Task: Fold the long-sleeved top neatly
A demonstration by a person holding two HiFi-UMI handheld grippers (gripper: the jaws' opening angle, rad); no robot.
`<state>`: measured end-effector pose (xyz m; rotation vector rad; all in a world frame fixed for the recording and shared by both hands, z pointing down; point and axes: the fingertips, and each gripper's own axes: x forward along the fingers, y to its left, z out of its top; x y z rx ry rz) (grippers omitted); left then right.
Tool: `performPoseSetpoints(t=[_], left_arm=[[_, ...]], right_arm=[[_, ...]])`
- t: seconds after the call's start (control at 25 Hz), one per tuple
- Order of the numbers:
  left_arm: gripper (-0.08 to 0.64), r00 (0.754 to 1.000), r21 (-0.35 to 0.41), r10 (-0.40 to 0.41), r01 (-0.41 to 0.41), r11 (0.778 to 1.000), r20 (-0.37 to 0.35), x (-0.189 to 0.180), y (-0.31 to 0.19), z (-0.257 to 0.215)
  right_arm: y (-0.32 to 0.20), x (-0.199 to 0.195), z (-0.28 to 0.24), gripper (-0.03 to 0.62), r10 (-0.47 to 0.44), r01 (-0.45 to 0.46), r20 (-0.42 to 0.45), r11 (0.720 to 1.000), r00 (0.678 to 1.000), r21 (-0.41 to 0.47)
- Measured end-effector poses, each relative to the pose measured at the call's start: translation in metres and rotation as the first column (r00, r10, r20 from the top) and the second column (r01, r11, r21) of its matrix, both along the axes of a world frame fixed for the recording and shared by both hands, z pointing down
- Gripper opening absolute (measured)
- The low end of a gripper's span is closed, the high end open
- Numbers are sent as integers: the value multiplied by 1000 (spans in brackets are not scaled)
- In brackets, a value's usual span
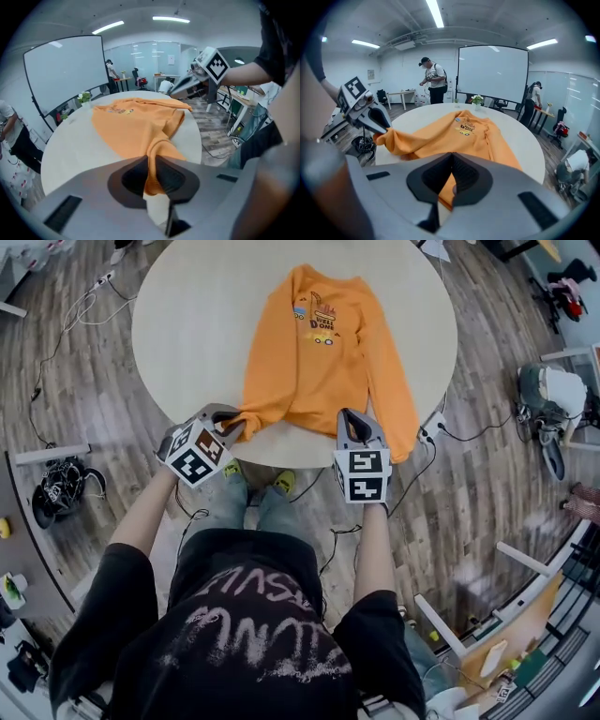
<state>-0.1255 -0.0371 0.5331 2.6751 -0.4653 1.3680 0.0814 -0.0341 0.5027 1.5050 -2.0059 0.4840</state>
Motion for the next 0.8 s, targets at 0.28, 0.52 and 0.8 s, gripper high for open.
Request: performPoseSetpoints(t=[0.28, 0.52, 0.8], left_arm=[[57, 987, 147, -150, 158, 976, -65, -100, -112, -65], [57, 958, 193, -270, 285, 939, -100, -185, -185, -85], [57, 934, 192, -348, 358, 914, -83, -257, -242, -60]], right_arm=[[-15, -39, -2, 6, -38, 37, -42, 999, 998, -27], [-19, -75, 3, 15, -51, 45, -75, 996, 996, -81], [-22, -110, 14, 26, -55, 43, -90, 990, 994, -133]])
